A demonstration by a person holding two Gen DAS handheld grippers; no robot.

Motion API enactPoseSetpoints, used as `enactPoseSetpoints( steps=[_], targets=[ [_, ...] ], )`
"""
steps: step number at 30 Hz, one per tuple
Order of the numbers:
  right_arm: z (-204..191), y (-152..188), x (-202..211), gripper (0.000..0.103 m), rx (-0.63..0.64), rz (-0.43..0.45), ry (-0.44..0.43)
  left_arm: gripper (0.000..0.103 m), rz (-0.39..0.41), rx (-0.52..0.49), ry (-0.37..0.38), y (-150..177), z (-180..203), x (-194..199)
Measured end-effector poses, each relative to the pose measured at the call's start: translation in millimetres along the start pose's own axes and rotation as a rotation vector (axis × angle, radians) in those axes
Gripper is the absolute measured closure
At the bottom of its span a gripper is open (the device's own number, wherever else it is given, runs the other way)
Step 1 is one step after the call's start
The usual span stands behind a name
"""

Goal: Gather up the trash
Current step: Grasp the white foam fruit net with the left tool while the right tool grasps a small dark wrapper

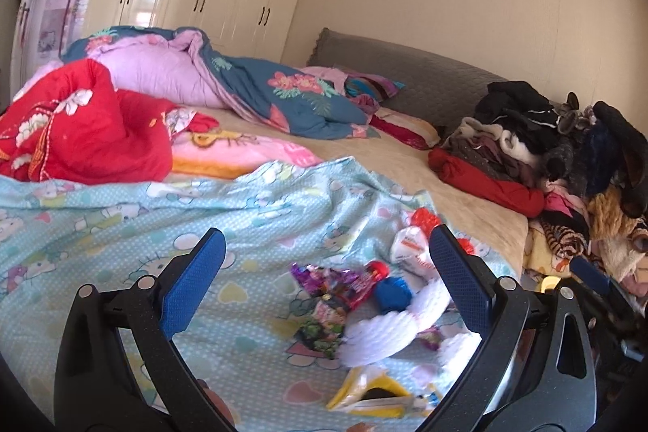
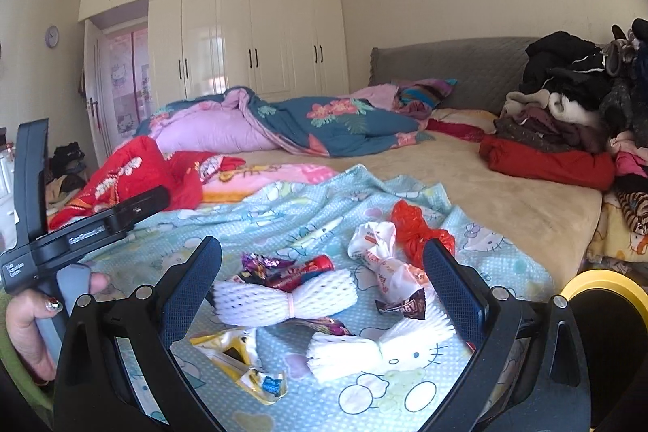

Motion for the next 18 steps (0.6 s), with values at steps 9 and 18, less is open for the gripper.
enactPoseSetpoints(
  steps=[9,18],
  targets=[
    [35,17,-54,0.006,-0.037,-0.172,0.070,0.010,-0.114,0.022,0.065,28,-19,-24],
    [66,30,-95,0.025,-0.067,-0.305,0.071,0.012,-0.229,0.000,0.192,48,-3,-54]
  ],
)
Point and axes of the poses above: each gripper's, at about its wrist camera, not at the fingertips, and x roughly against the way its jaws point, z to its right, y to its underside, the point moved 1 cm from there along -x, roughly the way its jaws point, and after that the axes turned 15 degrees about y, right-handed, at the moved point
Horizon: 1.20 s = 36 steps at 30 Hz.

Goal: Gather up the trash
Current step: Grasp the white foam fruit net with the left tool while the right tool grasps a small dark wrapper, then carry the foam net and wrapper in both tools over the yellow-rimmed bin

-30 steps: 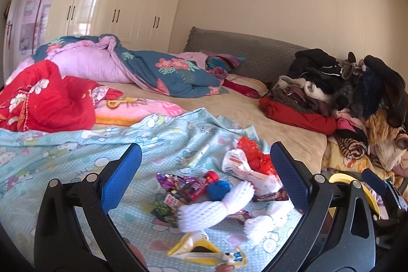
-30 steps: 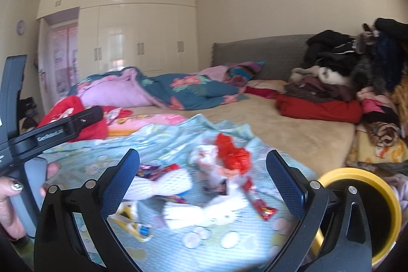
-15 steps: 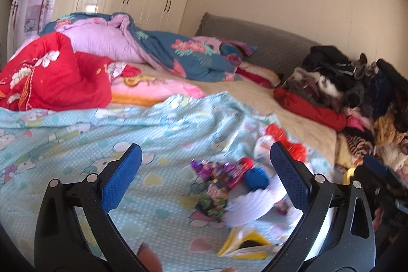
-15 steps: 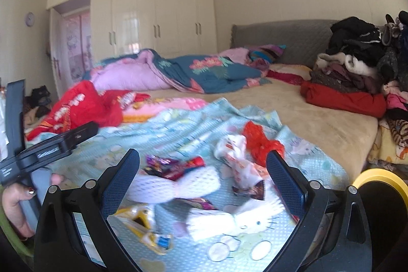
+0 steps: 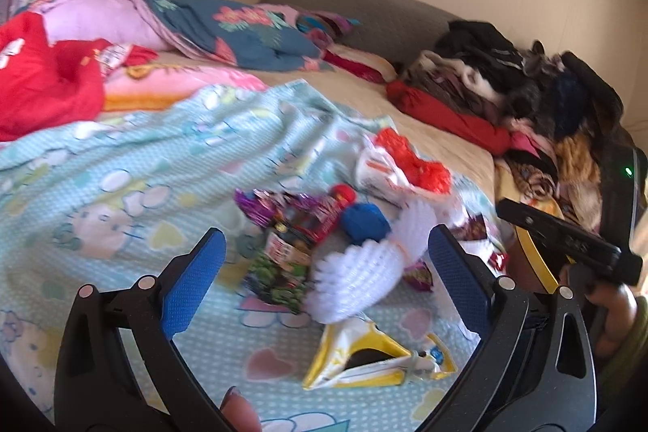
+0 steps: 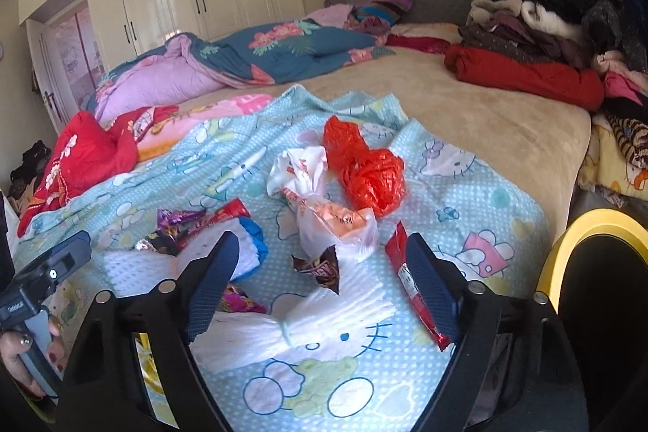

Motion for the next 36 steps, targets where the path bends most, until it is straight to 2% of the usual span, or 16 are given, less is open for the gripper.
enactPoseSetpoints(
  steps=[4,9,14,23,28,30,36],
  targets=[
    [1,0,-14,0.044,0.024,-0.040,-0.018,0.022,-0.025,-0.002,0.008,5,4,-8],
    [-1,3,-28,0.056,0.026,-0.091,-0.047,0.030,-0.072,0.007,0.024,10,4,-16],
    [-5,7,-39,0.086,0.058,-0.135,-0.065,0.042,-0.106,0.043,0.049,14,2,-23],
    [-4,6,-28,0.089,0.056,-0.104,-0.084,0.060,-0.135,0.038,0.076,15,7,-29],
    [-2,3,-18,0.090,0.052,-0.096,-0.095,0.085,-0.164,0.034,0.084,17,9,-32],
    [1,1,-12,0.095,0.033,-0.083,-0.106,0.090,-0.158,0.009,0.093,15,15,-29],
    [3,-7,2,0.097,0.031,-0.048,-0.154,0.093,-0.104,0.009,0.120,-7,28,-18]
  ],
)
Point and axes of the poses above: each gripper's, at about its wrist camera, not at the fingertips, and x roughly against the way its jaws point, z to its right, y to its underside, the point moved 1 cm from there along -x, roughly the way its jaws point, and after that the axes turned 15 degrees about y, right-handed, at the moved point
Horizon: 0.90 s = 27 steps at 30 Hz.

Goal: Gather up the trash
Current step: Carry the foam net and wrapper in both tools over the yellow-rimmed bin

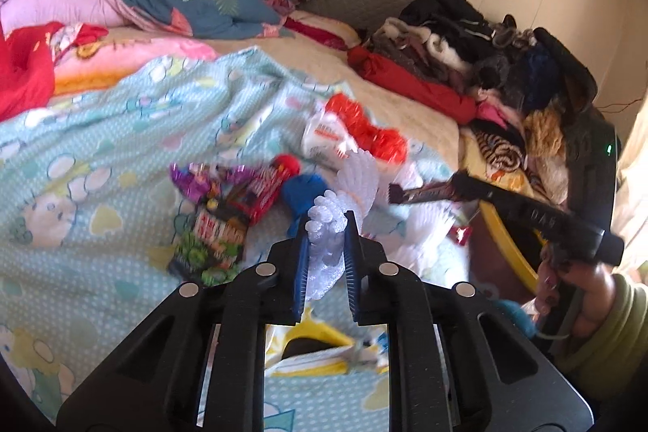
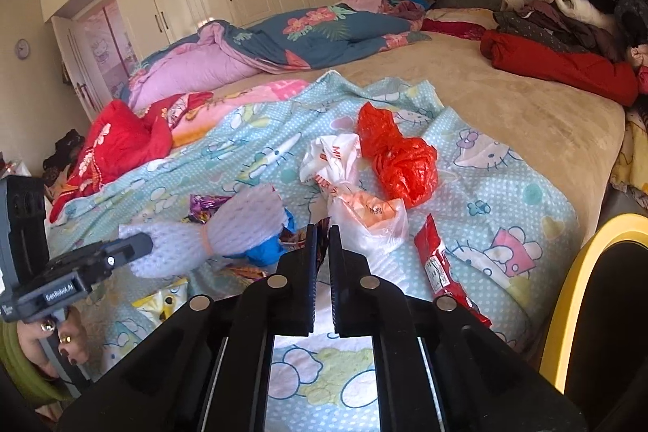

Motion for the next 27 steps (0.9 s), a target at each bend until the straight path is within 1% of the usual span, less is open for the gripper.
enactPoseSetpoints(
  steps=[3,6,11,16,27],
  targets=[
    [1,-4,11,0.097,0.000,0.030,-0.011,0.093,0.030,-0.029,0.011,-14,12,7],
    [8,-8,24,0.097,-0.027,0.062,-0.012,0.093,0.051,-0.063,0.018,-27,26,7],
    [22,-12,42,0.098,-0.063,0.100,-0.004,0.093,0.063,-0.104,0.026,-38,47,2],
    [40,-12,57,0.098,-0.098,0.123,0.017,0.093,0.059,-0.129,0.038,-44,63,-4],
    [83,-5,94,0.098,-0.185,0.173,0.085,0.093,0.022,-0.154,0.077,-41,98,-23]
  ],
)
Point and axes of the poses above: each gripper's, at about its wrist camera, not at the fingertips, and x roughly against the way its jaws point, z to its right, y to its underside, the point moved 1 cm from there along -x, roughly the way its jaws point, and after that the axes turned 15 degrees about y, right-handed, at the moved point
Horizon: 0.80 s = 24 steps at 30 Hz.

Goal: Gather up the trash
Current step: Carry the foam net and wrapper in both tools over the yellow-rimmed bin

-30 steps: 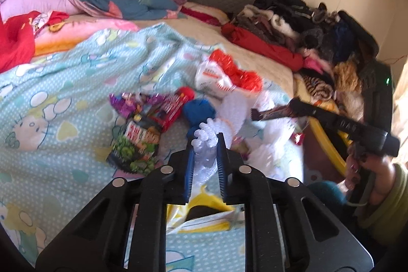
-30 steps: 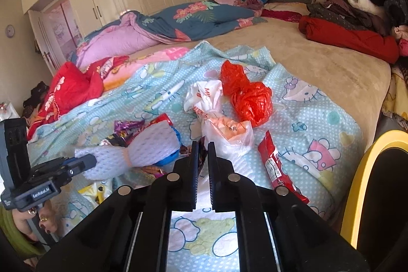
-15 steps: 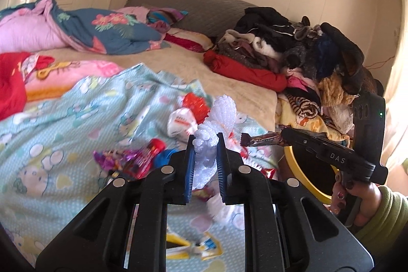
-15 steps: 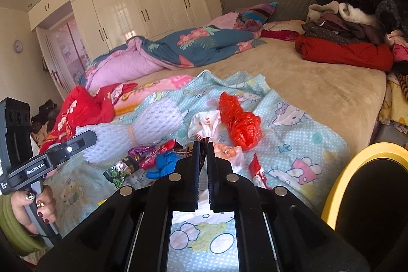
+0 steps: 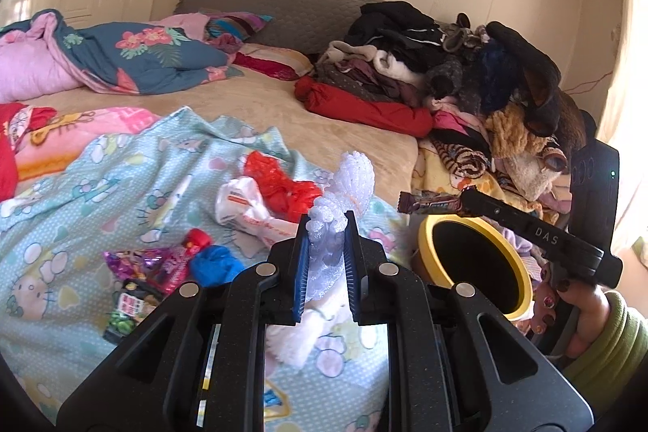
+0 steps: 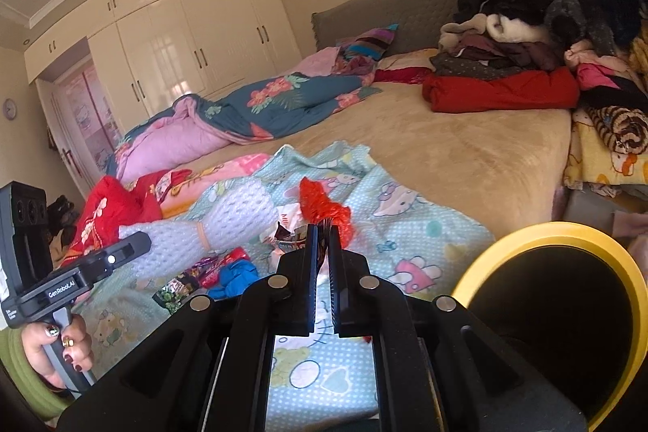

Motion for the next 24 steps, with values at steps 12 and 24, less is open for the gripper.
enactPoseSetpoints(
  steps=[12,24],
  targets=[
    [48,-3,23,0.098,-0.084,0.026,0.067,0.093,-0.049,-0.056,0.051,6,38,-25],
    [92,1,32,0.098,-0.168,0.040,0.157,0.093,-0.107,-0.085,0.097,18,62,-51]
  ],
)
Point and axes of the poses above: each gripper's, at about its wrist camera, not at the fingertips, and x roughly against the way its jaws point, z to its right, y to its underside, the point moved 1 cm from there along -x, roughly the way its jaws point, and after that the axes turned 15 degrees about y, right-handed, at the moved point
